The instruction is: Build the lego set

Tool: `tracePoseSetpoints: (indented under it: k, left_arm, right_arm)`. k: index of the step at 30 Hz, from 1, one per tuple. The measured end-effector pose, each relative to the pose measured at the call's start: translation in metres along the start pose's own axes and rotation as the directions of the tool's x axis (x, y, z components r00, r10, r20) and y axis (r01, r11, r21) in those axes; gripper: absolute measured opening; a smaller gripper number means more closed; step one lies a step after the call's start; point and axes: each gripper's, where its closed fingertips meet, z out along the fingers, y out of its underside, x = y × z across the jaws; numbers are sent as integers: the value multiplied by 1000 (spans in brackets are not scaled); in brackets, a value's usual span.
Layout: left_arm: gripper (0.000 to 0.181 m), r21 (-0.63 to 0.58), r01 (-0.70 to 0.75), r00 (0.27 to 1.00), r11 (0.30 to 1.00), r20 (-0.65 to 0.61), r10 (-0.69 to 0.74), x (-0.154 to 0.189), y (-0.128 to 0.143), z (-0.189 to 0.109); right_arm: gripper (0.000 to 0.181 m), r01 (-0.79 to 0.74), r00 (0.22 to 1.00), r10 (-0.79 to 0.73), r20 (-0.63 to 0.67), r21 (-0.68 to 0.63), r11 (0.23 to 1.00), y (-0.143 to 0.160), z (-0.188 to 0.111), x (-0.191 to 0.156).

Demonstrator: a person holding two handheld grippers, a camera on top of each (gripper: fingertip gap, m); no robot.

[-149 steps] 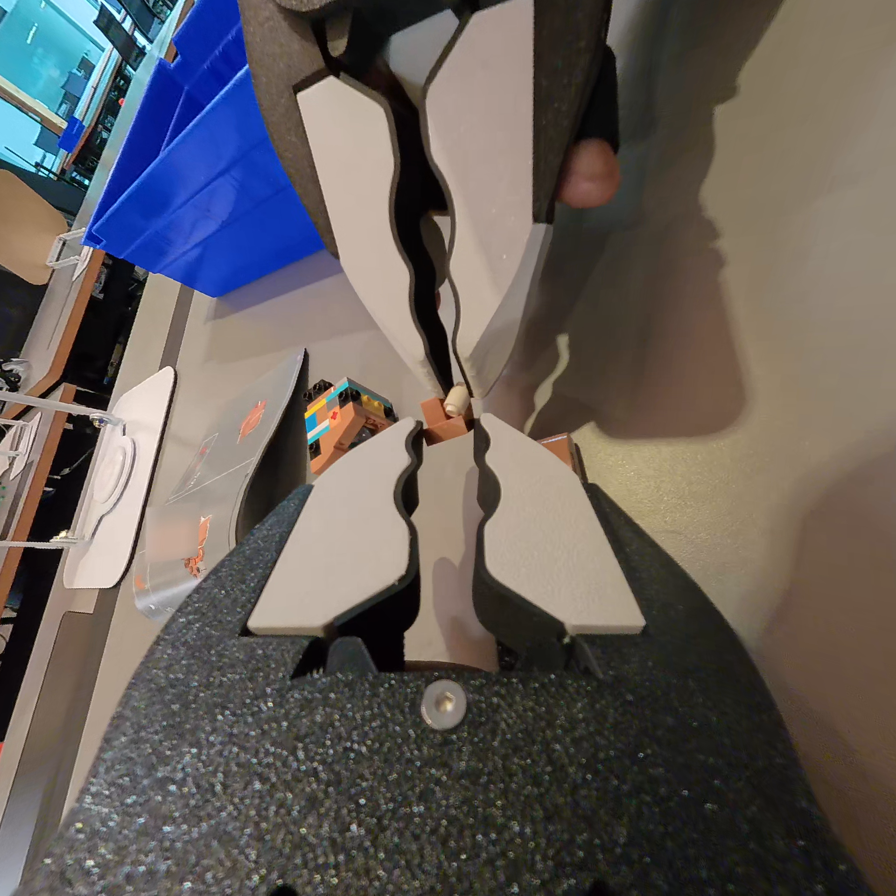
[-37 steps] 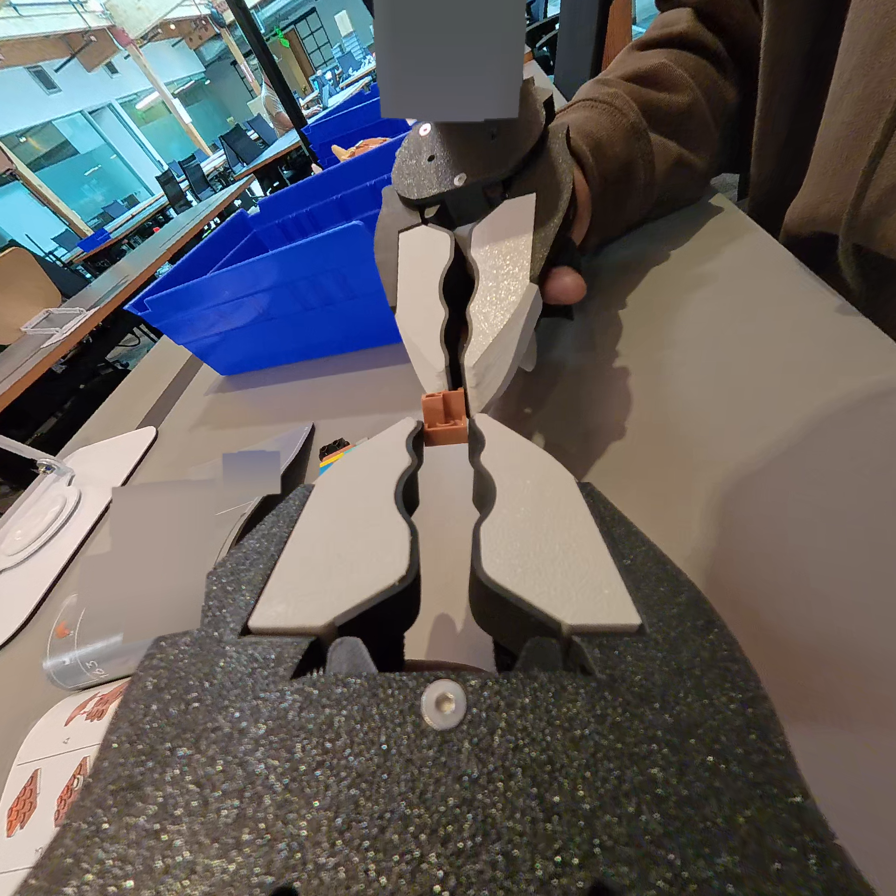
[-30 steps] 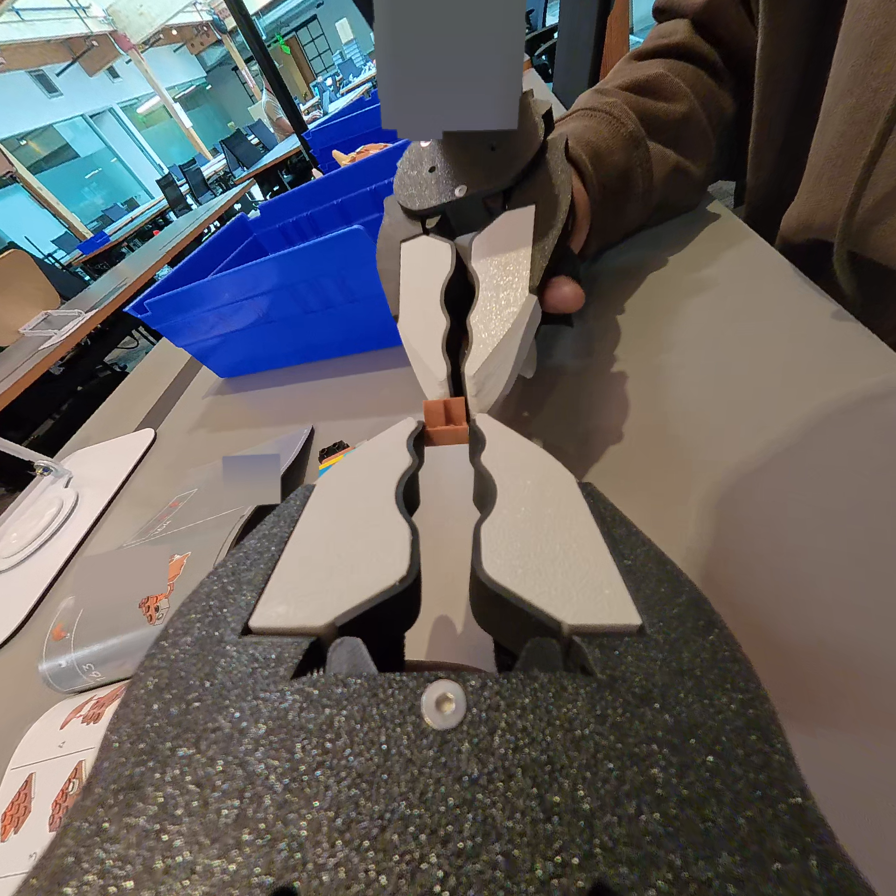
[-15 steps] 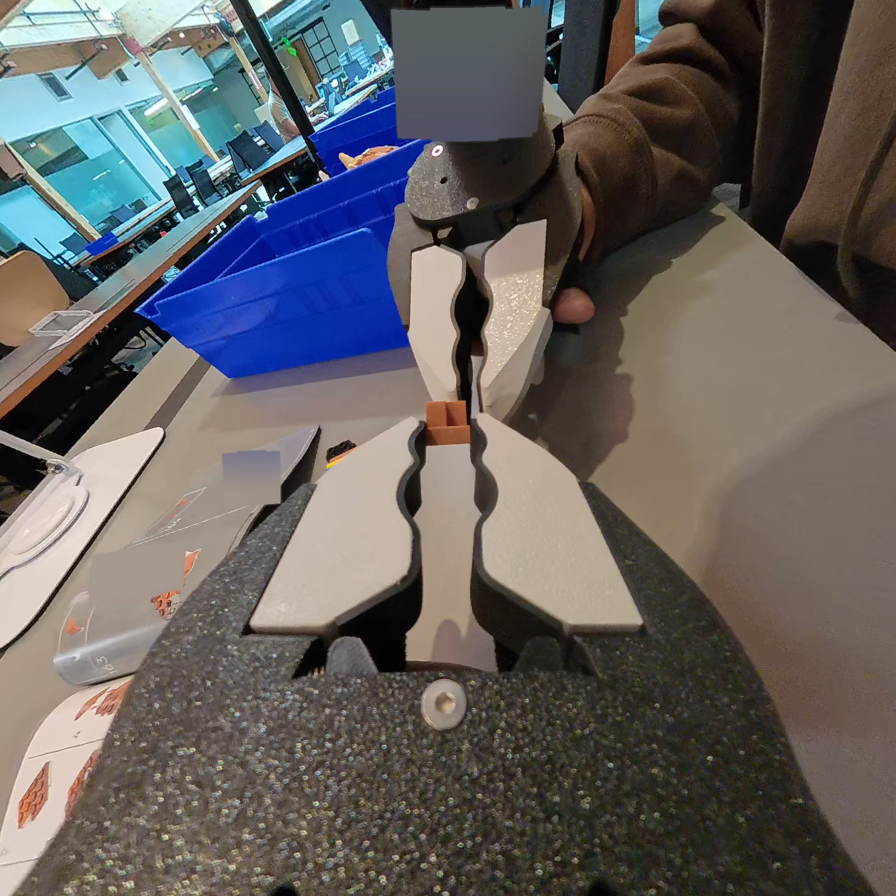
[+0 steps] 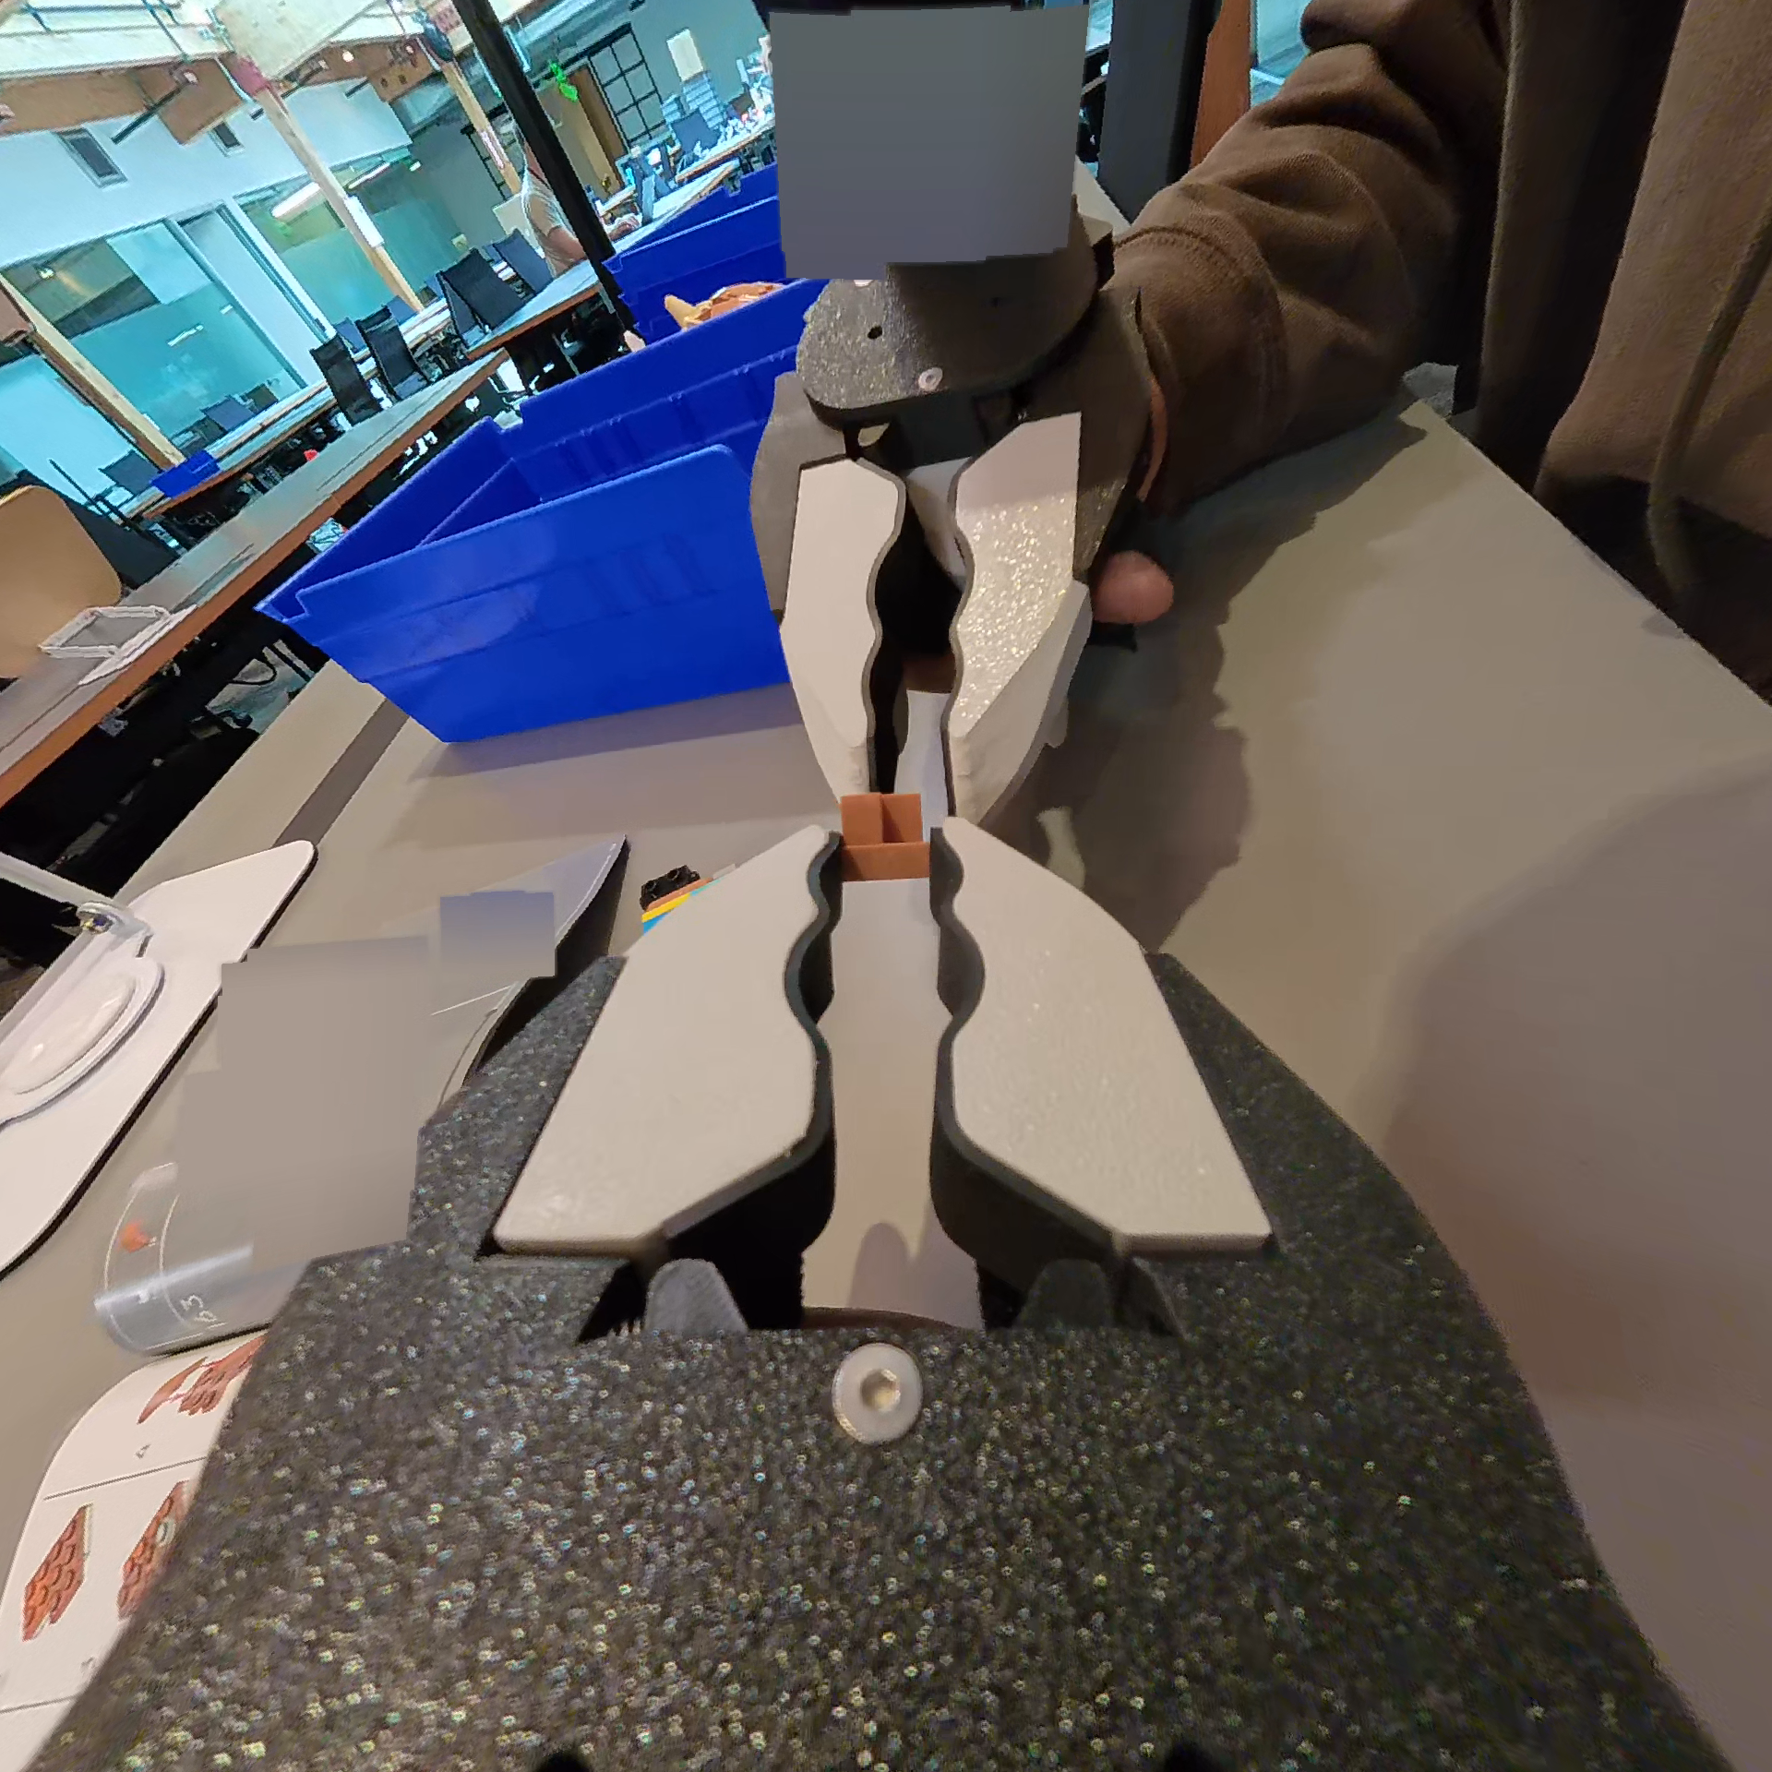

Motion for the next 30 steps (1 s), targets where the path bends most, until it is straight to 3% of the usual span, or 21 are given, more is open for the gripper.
tracePoseSetpoints:
  k: [10, 30]
  left_arm:
    - [17, 17, 16, 1000, 1000, -28, -15, 4, -1, 2]
    - [21, 66, 61, 998, 996, 7, -62, -2, -6, 1]
  right_arm:
    - [7, -30, 999, 30, 17, 12, 999, -2, 2, -4]
    - [5, -282, 955, 266, 131, 119, 952, -12, -1, -1]
